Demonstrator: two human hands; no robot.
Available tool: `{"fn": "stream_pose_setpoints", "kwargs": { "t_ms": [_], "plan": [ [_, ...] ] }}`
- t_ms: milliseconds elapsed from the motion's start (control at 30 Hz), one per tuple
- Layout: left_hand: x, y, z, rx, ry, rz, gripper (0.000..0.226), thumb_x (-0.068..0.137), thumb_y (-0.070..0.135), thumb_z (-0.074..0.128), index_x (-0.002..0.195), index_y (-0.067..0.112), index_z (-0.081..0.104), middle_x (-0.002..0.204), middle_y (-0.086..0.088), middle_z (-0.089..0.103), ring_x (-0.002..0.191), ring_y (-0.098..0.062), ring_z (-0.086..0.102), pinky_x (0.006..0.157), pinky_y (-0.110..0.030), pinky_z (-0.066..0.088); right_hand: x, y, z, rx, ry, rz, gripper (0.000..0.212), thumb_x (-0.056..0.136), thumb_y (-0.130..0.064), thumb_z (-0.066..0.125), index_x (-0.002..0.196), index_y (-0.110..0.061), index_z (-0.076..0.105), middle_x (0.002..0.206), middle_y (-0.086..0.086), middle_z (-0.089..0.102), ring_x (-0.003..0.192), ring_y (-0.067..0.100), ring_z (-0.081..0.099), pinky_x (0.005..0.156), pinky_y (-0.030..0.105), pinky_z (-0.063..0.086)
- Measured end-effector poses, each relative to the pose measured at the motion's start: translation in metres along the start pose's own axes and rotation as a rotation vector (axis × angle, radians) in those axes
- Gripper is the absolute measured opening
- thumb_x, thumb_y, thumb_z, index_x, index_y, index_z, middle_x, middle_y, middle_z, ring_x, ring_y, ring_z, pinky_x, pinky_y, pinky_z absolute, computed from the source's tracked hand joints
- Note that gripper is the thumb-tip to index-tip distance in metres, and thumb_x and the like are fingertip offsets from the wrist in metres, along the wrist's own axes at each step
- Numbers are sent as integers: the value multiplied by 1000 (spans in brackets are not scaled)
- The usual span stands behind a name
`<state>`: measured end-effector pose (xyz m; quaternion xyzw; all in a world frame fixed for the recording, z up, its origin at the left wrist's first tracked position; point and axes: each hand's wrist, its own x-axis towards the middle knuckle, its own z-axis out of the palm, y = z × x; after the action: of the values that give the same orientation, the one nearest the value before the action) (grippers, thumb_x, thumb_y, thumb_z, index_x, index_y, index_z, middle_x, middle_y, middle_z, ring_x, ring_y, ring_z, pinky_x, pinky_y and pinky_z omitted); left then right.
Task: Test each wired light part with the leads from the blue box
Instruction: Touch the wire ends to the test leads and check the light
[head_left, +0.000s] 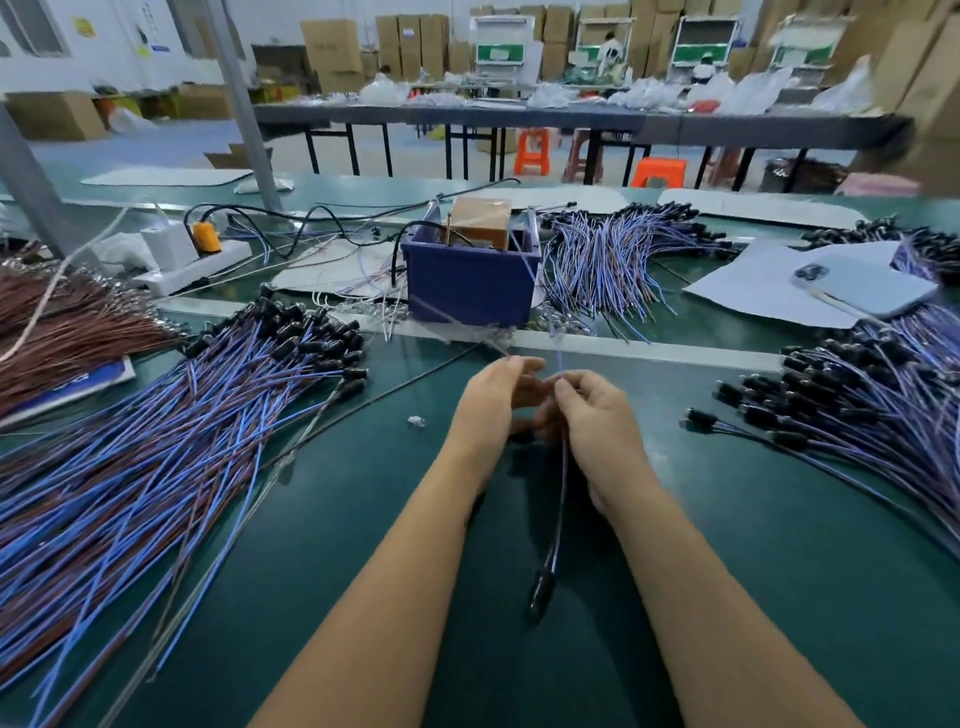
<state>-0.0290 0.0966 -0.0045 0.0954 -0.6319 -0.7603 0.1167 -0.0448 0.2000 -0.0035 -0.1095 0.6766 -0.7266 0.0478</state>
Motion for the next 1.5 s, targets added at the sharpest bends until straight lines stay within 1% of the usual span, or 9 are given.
{"fn": "stream_pose_setpoints", "kwargs": {
  "t_ms": [100, 233, 333, 433, 600, 733, 967, 1167, 1500],
  "plan": [
    [-2, -4, 2, 76, -10, 78, 28, 101, 8, 41, 90, 9, 67, 82, -7, 66, 77, -17, 60, 71, -28, 51, -4, 6, 6, -264, 39, -107, 23, 98, -9, 50, 83, -22, 62, 77, -3, 66, 69, 7, 59, 67, 19, 48],
    [0, -5, 1, 161, -31, 172, 32, 98, 3, 45, 81, 17, 68, 77, 3, 68, 75, -7, 62, 75, -19, 50, -8, 8, 8, -365, 46, -171, 21, 96, -13, 53, 84, -26, 64, 80, -17, 65, 73, -11, 57, 64, 4, 40],
    [1, -8, -1, 216, 28, 216, 29, 96, 5, 51, 81, 21, 69, 73, 9, 69, 70, 0, 63, 66, -11, 48, -5, 9, 6, -435, 99, -167, 17, 95, -15, 54, 86, -19, 68, 79, -7, 67, 73, 3, 58, 60, 9, 38],
    [5, -8, -6, 250, 82, 225, 25, 95, 8, 52, 83, 21, 69, 70, 10, 69, 67, 1, 63, 60, -12, 49, -1, 9, 4, -406, 136, -153, 18, 94, -15, 54, 83, -16, 68, 75, -6, 66, 73, 12, 57, 60, 13, 38],
    [8, -7, -17, 261, 121, 189, 23, 98, 10, 47, 87, 21, 64, 64, 6, 66, 56, -8, 64, 58, -25, 53, 0, 9, 3, -387, 146, -172, 14, 93, -12, 56, 87, -20, 66, 67, -12, 59, 61, 2, 52, 58, 11, 38],
    [8, -6, -21, 345, 174, 246, 19, 98, 10, 48, 95, 20, 64, 63, 5, 60, 49, -8, 56, 48, -16, 45, 3, 8, 9, -322, 176, -166, 17, 92, -8, 55, 91, -23, 63, 66, -7, 58, 63, 13, 55, 61, 24, 43],
    [18, -2, -46, 431, 397, 356, 22, 98, 15, 49, 110, 11, 67, 64, 6, 58, 49, -7, 49, 51, -22, 42, 19, 8, 37, -185, 267, -123, 15, 94, -10, 52, 93, -21, 61, 71, 0, 60, 63, 10, 51, 54, 12, 38],
    [34, -7, -55, 341, 527, 282, 35, 101, 14, 44, 135, 13, 52, 69, -1, 60, 43, 0, 53, 53, -24, 45, 34, 11, 31, -281, 240, -167, 22, 96, -12, 51, 113, -13, 65, 77, 0, 63, 73, 17, 59, 62, 20, 42],
    [31, -2, -54, 304, 450, 257, 17, 100, 16, 47, 111, 18, 59, 69, 3, 64, 43, -4, 52, 50, -24, 44, 33, 16, 24, -235, 242, -156, 24, 95, -13, 54, 113, -19, 68, 61, -5, 58, 57, 12, 54, 70, 46, 57]
  ]
}}
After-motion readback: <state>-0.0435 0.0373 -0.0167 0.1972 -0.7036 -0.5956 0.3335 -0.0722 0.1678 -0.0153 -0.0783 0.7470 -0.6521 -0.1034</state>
